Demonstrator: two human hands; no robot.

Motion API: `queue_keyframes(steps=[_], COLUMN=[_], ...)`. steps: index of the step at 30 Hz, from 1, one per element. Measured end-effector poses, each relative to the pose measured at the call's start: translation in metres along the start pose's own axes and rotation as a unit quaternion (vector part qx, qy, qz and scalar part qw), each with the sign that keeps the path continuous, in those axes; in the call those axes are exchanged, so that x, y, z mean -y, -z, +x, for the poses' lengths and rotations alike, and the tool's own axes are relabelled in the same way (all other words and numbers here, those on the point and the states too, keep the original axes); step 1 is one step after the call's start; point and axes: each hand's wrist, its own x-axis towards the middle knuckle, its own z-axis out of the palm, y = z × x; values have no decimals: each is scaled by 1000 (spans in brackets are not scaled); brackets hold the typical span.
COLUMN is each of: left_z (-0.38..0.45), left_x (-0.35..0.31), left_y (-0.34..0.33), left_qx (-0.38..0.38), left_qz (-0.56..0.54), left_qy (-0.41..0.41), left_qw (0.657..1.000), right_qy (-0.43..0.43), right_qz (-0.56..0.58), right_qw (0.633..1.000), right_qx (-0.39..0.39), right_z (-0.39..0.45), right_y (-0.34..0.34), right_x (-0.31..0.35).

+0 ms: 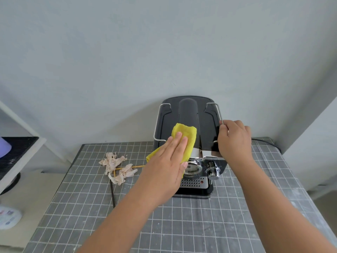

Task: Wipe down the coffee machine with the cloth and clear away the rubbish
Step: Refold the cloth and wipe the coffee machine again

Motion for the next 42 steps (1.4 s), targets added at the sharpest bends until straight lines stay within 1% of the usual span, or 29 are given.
queue_keyframes(steps=[7, 11, 15, 20, 23, 24, 25, 26, 27, 28, 29, 32, 34, 35, 36, 39, 41, 42], left_z=[-21, -28, -29, -45, -45, -44, -43, -43, -44, -45, -45, -49, -56, -61, -66, -76, -83, -86], left_x=[8, 13, 10, -3, 5, 14, 21, 26, 30, 31, 32, 35, 39, 42, 42, 36, 31, 28], left_y=[-2, 0, 3, 3, 5, 4, 4, 4, 5, 5, 3, 0, 0, 0, 1, 1, -4, -8], left_qx=[-8, -25, -43, -71, -67, -57, -60, -81, -116, -145, -165, -193, -202, -203, -203, -189, -121, -95], left_qz=[18, -13, -17, -71, -101, -143, -233, -354, -473, -562, -626, -736, -786, -809, -827, -870, -909, -922], left_qy=[0, 14, 29, 115, 211, 259, 309, 341, 358, 369, 365, 361, 357, 344, 326, 262, 188, 181], left_qw=[1000, 1000, 999, 988, 970, 954, 920, 867, 797, 726, 669, 539, 462, 432, 412, 373, 351, 328], right_qy=[-22, -33, -38, -52, -51, -50, -50, -48, -43, -39, -38, -41, -43, -43, -42, -6, 46, 71], right_qz=[-9, 5, 6, 18, 18, 18, 17, 17, 15, 13, 10, 6, 4, 2, 3, 48, 92, 103], right_qw=[1000, 999, 999, 998, 998, 999, 999, 999, 999, 999, 999, 999, 999, 999, 999, 998, 994, 992], right_qx=[3, 4, 4, 9, 11, 10, 8, 4, 0, -3, -5, 2, 7, 7, 4, -27, -22, -3], right_z=[-1, -2, -3, -5, -5, -5, -4, -4, -3, -3, -3, -2, -4, -7, -10, -33, -56, -68], right_y=[0, 3, 4, 7, 7, 6, 5, 4, 2, 0, -1, 0, 4, 7, 10, 17, 18, 18], right_x=[1, 4, 5, 7, 7, 6, 5, 5, 4, 3, 3, 3, 5, 6, 8, 16, 24, 28])
